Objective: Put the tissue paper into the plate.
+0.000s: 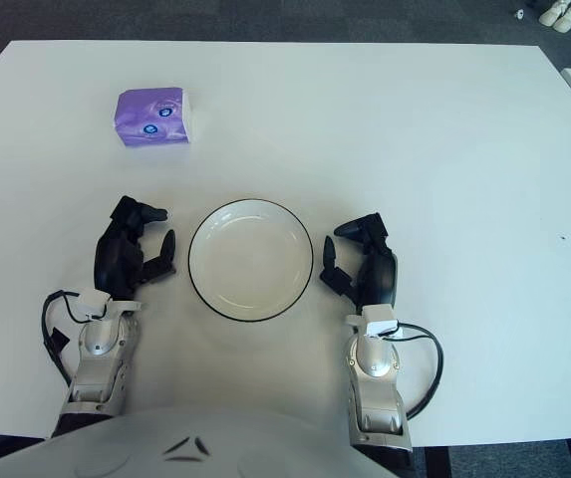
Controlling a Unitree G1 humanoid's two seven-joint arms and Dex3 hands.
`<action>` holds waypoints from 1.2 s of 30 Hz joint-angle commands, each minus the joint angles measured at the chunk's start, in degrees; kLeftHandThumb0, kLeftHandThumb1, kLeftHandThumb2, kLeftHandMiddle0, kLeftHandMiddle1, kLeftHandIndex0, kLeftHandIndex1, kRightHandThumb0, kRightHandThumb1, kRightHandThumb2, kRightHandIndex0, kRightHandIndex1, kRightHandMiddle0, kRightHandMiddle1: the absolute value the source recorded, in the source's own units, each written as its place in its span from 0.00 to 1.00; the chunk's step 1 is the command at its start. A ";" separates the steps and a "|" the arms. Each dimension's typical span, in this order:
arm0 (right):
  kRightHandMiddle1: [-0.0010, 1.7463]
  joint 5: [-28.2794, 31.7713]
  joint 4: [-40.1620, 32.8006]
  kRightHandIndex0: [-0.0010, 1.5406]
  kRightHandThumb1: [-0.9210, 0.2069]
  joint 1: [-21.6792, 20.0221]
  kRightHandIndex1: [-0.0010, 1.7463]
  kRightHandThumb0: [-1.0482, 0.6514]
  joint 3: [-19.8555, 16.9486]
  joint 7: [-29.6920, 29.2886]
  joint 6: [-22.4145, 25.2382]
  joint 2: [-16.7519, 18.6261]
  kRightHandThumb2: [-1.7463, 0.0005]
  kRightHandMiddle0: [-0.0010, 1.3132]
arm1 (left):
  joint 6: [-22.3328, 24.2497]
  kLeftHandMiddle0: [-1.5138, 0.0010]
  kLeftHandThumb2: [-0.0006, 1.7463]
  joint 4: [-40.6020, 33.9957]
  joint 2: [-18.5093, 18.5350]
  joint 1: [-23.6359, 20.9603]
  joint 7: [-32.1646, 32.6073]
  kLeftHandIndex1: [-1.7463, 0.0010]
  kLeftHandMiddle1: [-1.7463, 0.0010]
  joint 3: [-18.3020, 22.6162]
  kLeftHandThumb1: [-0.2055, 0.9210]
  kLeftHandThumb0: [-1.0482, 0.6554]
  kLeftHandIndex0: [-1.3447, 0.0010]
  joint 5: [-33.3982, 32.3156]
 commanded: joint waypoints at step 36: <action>1.00 -0.41 6.02 0.32 0.25 0.73 0.88 0.39 -0.21 -0.76 0.31 0.28 0.47 0.28 | -7.12 0.64 0.66 -9.33 15.81 -4.03 10.20 0.00 0.04 2.80 0.59 0.61 0.79 32.64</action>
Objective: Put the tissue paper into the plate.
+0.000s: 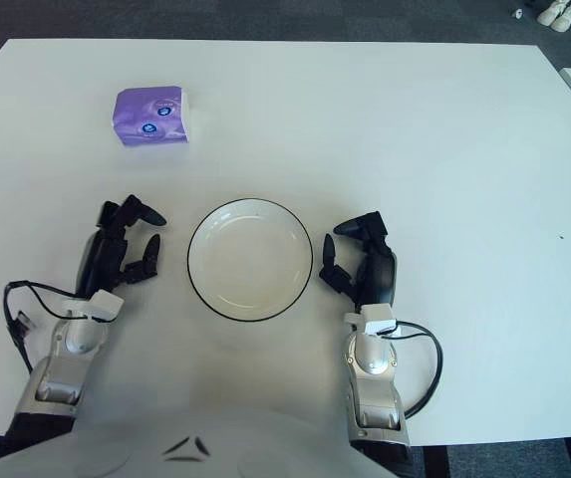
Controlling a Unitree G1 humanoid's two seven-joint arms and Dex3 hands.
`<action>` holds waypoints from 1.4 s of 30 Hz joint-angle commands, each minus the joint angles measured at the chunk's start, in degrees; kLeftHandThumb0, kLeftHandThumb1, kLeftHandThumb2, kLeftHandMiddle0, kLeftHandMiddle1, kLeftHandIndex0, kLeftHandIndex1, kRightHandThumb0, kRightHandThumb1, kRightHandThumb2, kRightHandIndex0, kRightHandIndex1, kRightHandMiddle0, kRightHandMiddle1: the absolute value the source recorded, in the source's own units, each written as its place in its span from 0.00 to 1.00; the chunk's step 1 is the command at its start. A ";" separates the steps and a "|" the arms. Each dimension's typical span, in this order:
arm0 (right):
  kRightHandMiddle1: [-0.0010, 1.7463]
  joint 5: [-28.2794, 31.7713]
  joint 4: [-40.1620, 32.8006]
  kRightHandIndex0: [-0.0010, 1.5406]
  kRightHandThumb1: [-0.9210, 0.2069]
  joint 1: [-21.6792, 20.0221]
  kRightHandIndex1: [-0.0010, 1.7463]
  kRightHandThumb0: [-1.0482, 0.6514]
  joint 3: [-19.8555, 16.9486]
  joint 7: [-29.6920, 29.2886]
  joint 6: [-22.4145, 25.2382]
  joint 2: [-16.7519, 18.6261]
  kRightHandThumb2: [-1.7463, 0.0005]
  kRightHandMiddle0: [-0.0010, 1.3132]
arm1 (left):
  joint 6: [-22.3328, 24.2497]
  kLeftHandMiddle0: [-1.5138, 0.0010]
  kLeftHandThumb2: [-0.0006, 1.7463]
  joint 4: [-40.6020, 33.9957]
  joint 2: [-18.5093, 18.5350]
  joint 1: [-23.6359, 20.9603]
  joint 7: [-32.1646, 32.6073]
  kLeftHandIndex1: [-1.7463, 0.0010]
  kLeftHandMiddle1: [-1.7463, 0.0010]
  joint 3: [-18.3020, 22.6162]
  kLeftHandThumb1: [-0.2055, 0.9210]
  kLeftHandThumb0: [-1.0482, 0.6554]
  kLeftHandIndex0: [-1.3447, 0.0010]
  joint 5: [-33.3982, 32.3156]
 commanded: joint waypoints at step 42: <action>1.00 0.15 5.56 0.34 0.27 0.05 0.88 0.38 -1.03 -0.19 1.12 0.12 0.46 0.29 | 0.06 1.00 0.43 11.72 18.35 -30.60 -7.44 0.92 0.93 -3.39 0.76 0.02 1.00 3.42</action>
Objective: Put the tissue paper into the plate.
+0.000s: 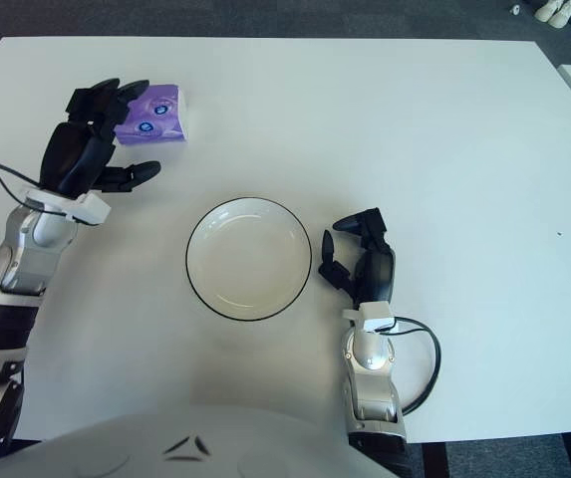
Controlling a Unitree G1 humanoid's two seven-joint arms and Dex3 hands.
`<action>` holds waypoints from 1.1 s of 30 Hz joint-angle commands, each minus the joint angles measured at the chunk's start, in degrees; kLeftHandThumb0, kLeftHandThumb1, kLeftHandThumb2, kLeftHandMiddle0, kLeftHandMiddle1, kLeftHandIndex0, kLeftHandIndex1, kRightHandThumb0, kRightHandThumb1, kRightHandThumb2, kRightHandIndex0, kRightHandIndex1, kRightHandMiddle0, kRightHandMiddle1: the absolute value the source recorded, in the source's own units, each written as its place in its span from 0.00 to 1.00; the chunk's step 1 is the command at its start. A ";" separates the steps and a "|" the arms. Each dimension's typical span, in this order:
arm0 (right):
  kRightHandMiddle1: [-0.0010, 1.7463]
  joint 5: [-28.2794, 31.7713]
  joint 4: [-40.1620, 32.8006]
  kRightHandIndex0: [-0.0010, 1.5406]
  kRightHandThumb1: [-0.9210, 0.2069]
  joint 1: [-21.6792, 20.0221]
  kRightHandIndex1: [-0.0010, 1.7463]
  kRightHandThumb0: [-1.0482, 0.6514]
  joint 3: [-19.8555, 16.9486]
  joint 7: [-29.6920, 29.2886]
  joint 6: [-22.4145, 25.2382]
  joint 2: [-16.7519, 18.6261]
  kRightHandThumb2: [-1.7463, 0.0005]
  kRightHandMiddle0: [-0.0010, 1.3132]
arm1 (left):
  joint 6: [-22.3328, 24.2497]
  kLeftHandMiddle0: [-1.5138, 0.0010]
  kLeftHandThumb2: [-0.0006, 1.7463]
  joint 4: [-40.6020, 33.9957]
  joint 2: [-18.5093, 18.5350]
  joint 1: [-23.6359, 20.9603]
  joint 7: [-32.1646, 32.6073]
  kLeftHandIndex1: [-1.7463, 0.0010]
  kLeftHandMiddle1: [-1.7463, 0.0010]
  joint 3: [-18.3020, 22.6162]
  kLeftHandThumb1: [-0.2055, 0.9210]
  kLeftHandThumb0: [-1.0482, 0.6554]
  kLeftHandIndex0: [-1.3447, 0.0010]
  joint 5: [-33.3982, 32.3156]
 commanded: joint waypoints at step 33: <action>1.00 -0.73 4.26 0.33 0.25 1.04 0.86 0.39 -0.97 -1.18 3.67 0.46 0.47 0.28 | -2.99 1.00 0.52 63.38 0.25 -43.77 -13.56 1.00 1.00 -20.31 0.57 0.05 1.00 2.67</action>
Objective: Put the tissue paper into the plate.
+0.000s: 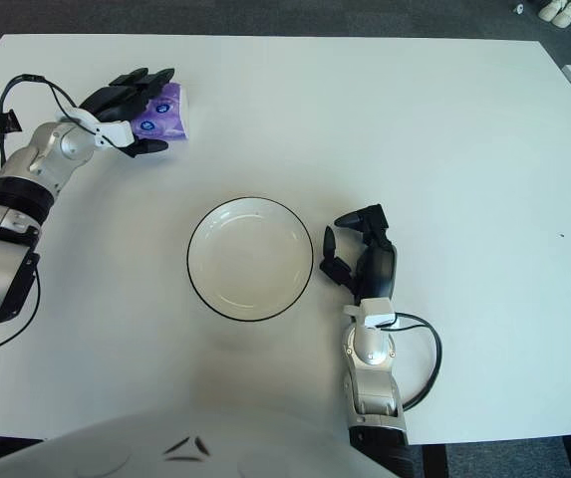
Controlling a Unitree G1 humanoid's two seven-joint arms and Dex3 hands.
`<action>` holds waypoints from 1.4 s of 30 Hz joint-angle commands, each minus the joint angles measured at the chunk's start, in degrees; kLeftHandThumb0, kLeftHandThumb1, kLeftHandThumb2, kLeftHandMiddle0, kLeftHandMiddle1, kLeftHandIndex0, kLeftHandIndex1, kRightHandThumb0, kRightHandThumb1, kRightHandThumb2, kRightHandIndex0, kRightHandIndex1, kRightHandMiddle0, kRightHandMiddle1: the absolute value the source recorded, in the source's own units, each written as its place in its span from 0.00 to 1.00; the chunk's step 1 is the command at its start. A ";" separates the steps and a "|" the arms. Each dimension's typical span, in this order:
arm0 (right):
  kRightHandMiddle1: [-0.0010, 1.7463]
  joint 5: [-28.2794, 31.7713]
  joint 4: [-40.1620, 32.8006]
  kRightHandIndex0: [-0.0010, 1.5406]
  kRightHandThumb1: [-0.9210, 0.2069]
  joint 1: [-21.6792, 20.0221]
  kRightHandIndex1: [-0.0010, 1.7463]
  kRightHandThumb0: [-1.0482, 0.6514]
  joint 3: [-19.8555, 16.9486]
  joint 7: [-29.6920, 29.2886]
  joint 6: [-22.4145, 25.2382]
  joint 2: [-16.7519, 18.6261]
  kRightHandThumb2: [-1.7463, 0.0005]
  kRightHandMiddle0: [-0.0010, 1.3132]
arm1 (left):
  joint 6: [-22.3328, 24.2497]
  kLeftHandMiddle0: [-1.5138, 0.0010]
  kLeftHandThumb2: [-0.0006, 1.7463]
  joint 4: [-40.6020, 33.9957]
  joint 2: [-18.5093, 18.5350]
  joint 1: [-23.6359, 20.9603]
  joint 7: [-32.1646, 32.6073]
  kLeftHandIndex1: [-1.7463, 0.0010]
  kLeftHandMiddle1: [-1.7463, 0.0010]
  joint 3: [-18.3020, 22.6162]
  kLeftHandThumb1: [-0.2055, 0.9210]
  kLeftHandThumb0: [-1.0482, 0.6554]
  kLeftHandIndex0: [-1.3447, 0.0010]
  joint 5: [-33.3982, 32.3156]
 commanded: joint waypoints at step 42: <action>1.00 -0.28 1.14 0.32 0.31 3.91 0.89 0.38 -0.50 0.39 4.29 0.42 0.42 0.32 | 13.21 1.00 0.45 16.65 -8.82 -4.68 -8.65 1.00 1.00 -9.36 0.73 0.08 1.00 0.27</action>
